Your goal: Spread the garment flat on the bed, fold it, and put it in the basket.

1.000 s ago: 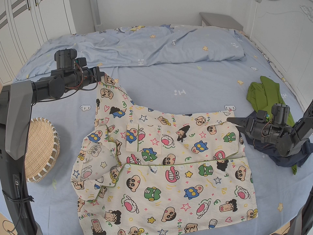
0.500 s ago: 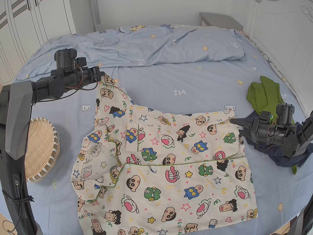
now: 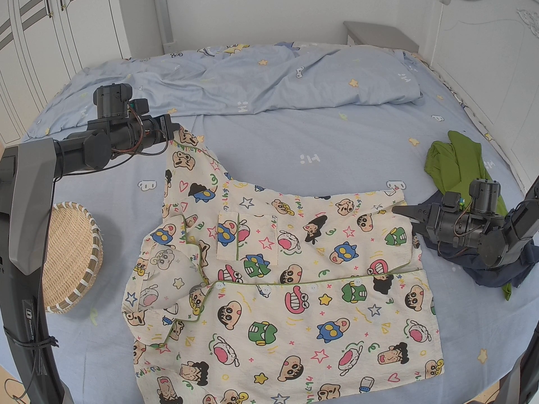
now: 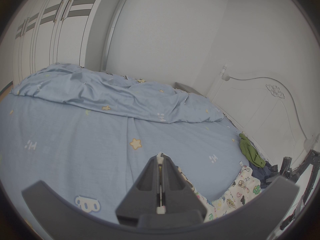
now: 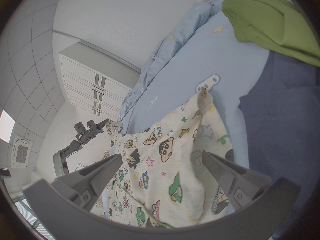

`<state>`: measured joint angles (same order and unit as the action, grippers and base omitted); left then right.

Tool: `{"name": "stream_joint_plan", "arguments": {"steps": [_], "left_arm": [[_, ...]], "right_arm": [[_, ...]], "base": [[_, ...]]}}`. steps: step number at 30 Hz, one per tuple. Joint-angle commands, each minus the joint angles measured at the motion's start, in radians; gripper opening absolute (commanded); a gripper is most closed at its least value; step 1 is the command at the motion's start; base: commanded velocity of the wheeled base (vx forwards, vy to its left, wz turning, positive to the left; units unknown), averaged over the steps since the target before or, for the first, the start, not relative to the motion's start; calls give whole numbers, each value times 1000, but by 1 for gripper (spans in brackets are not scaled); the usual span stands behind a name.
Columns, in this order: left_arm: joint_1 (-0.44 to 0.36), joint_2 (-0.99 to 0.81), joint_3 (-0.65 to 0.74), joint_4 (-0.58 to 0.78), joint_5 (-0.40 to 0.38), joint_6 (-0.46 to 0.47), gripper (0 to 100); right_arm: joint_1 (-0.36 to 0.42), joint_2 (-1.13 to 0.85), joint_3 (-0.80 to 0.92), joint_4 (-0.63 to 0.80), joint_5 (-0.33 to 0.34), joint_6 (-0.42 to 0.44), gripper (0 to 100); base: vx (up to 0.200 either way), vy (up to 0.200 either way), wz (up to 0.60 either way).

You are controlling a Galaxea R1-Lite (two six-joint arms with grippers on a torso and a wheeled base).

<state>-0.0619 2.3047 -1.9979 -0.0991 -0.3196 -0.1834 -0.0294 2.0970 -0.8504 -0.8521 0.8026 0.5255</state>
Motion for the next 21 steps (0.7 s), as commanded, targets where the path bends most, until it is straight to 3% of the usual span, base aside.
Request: {"name": "stream_joint_plan", "arguments": {"steps": [1,4,5,21], "left_arm": [[-1,-1,1,-1,1,-1,0],[1,-1,-1,-1,1,-1,0],[1,-1,-1,-1,1,-1,0],[11,1,-2,-1,-1,-5,0]], "right_arm": [[-4,51,-15,-1,1,-1,100],[-9,40,-4,-1,1,1,100],[-11,38,-2,-1,1,1,0],[-40,9,31,2,1,-2,0]], "base": [[0,0,0],[0,0,0],[0,0,0],[0,0,0]]}}
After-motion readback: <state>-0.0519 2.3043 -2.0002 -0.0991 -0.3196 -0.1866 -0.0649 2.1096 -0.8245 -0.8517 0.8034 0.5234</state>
